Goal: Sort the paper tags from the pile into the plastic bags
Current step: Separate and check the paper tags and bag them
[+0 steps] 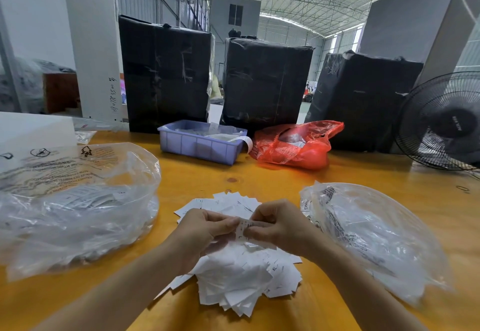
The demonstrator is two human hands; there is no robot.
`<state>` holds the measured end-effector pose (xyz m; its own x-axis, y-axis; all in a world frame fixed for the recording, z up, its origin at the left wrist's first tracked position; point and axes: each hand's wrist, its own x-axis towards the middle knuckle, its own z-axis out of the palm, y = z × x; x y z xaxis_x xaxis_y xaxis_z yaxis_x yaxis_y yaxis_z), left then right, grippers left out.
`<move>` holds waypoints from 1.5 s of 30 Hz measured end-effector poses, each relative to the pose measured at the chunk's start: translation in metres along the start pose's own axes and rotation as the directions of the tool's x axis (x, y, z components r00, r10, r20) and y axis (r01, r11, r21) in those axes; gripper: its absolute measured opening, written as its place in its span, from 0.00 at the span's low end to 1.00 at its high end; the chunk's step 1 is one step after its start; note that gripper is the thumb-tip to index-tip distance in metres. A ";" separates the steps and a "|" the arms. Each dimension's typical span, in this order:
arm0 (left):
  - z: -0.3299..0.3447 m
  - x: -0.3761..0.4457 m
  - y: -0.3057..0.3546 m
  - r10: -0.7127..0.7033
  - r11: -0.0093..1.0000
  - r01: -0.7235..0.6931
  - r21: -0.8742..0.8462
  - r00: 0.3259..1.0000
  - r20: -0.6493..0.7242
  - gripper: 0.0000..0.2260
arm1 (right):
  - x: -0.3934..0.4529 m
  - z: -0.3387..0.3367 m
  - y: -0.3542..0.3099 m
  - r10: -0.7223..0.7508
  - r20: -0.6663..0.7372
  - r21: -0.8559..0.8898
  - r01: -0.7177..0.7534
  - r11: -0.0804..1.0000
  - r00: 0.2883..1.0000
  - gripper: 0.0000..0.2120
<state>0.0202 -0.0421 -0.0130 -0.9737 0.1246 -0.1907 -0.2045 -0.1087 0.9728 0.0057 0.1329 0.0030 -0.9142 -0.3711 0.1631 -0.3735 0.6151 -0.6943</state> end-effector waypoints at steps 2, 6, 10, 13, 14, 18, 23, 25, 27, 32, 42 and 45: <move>-0.001 0.001 0.000 0.006 1.000 -0.006 0.006 1.000 -0.001 0.03 | 0.000 0.000 0.000 0.007 -0.003 0.011 -0.007 1.000 1.000 0.08; -0.001 0.001 -0.003 0.026 0.999 -0.026 0.020 1.000 0.017 0.02 | 0.000 0.002 -0.001 -0.015 -0.075 0.073 0.021 0.997 0.997 0.11; -0.001 0.001 -0.003 0.032 0.999 -0.032 -0.003 0.999 0.031 0.04 | 0.000 0.004 0.000 -0.063 -0.133 0.045 0.069 0.997 0.989 0.12; -0.002 0.002 -0.003 0.013 0.999 -0.011 -0.040 0.999 0.040 0.07 | 0.001 0.005 0.002 -0.083 -0.191 0.046 0.093 0.995 0.978 0.11; -0.002 0.001 -0.003 0.005 0.999 -0.003 -0.044 0.999 0.044 0.07 | 0.002 0.005 0.002 -0.088 -0.192 0.045 0.098 0.994 0.977 0.10; -0.002 0.003 -0.002 -0.029 0.995 0.034 -0.089 0.998 0.052 0.05 | 0.001 0.004 0.002 -0.104 -0.105 -0.017 0.103 0.995 0.989 0.06; -0.001 0.003 -0.003 -0.030 0.992 0.039 -0.122 0.997 0.069 0.09 | 0.000 0.004 0.002 -0.073 -0.013 -0.022 0.072 0.997 0.997 0.06; -0.001 0.004 -0.004 -0.017 0.992 0.027 -0.121 0.996 0.086 0.09 | 0.001 0.003 0.002 -0.065 -0.062 0.013 0.066 0.998 0.996 0.07; -0.001 0.005 -0.005 -0.004 0.990 0.016 -0.142 0.996 0.085 0.05 | 0.001 0.000 0.001 -0.041 -0.122 0.052 0.048 0.997 0.992 0.08; -0.001 0.006 -0.006 0.024 0.985 -0.027 -0.173 0.999 -0.021 0.09 | -0.001 -0.007 -0.001 0.009 -0.138 0.145 0.011 0.989 0.990 0.08; -0.002 0.006 -0.006 0.023 0.999 -0.026 -0.038 0.997 -0.078 0.15 | -0.003 -0.007 -0.004 0.004 -0.086 0.129 0.007 0.992 0.996 0.10; -0.001 0.005 -0.005 0.030 0.999 -0.031 -0.020 0.997 -0.072 0.15 | -0.003 -0.007 -0.003 0.003 -0.086 0.127 0.008 0.992 0.996 0.10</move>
<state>0.0167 -0.0417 -0.0191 -0.9840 0.0502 -0.1709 -0.1761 -0.1322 0.9755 0.0083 0.1372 0.0096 -0.9254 -0.3083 0.2204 -0.3578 0.5191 -0.7762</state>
